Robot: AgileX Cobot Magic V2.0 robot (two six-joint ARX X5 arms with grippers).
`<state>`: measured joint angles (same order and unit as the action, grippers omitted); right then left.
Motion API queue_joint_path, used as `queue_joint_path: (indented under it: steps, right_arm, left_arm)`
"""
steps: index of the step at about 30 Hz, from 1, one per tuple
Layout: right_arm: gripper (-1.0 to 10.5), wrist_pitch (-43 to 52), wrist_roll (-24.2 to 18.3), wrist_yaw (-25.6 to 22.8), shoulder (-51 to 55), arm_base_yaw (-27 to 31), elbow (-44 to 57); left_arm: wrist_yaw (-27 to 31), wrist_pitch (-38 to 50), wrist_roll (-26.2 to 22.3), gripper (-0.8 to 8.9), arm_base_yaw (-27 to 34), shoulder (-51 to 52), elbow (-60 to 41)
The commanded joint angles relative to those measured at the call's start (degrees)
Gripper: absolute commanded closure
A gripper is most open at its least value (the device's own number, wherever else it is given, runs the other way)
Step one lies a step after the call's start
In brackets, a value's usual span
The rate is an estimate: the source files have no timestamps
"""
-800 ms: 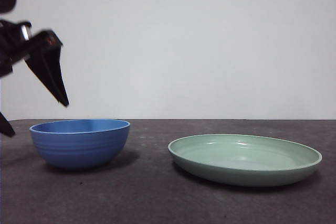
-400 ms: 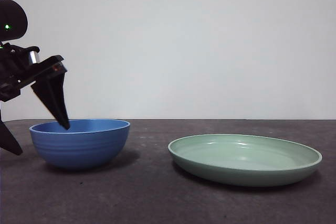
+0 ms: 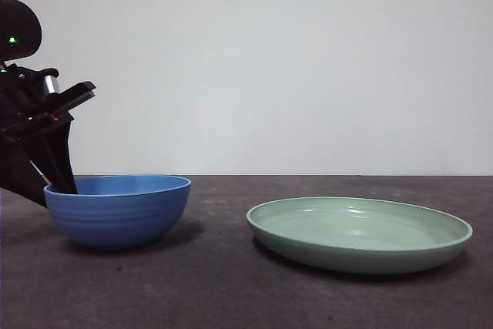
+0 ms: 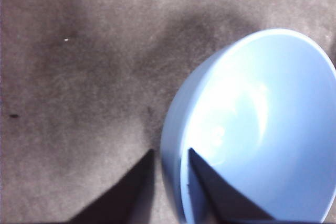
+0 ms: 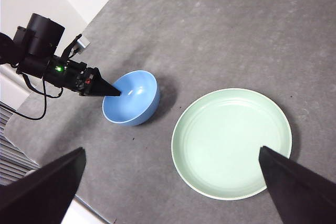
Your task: Pick up the blue bowl, put it on the green plate, put it on desk
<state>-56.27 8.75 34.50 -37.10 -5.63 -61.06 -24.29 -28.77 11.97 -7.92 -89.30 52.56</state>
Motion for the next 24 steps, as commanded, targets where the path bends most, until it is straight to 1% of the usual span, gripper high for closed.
queue_joint_path:
  steps: [1,7,11,17,20,24]
  right_arm:
    - [3.8,0.5,-0.4,0.0,-0.2,-0.2,-0.8]
    - [3.8,0.5,-0.2,0.0,-0.2,-0.2,-0.8]
    - [3.8,0.5,-0.2,0.0,-0.2,-0.2,-0.8]
    - [3.8,0.5,-0.2,0.0,-0.2,-0.2,-0.8]
    - [3.8,0.5,-0.2,0.0,-0.2,-0.2,-0.8]
    - [3.8,0.5,-0.2,0.0,-0.2,-0.2,-0.8]
  left_arm:
    - [0.1,0.5,0.3,7.96,-0.1,-1.0,1.2]
    - [0.2,0.0,0.3,7.99,-0.2,-1.0,1.2]
    - [1.0,-2.6,0.5,7.99,-0.8,-1.0,2.8]
    - [6.2,-10.3,0.0,7.99,-3.9,-1.0,11.6]
    - [9.0,-13.9,-0.4,7.99,-7.1,-1.1,17.5]
    - [12.3,-16.4,-0.7,7.99,-12.3,-2.3,24.5]
